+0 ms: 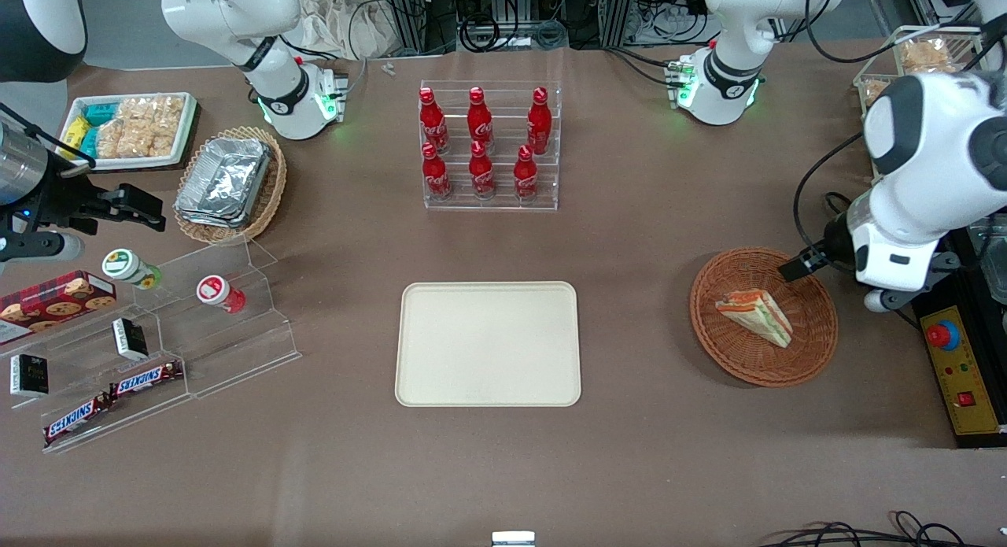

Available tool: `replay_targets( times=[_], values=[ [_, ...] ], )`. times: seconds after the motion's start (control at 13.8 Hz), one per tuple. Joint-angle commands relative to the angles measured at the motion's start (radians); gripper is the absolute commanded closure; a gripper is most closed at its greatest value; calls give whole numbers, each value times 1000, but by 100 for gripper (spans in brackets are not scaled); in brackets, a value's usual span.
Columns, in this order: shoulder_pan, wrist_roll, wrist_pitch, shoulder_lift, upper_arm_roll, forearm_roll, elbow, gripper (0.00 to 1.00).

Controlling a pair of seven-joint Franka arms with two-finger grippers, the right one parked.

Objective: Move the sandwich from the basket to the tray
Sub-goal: 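Lower the left gripper onto the wrapped sandwich in the basket and grasp it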

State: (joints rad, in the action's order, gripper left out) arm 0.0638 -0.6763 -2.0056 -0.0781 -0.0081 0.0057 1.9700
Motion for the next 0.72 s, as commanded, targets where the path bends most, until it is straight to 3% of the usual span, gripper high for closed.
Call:
replay_targets(
  times=[0.0, 0.65],
  values=[
    [-7, -132, -120, -58, 3, 16, 52, 0],
    [-16, -252, -478, -247, 19, 14, 158, 0]
  ],
)
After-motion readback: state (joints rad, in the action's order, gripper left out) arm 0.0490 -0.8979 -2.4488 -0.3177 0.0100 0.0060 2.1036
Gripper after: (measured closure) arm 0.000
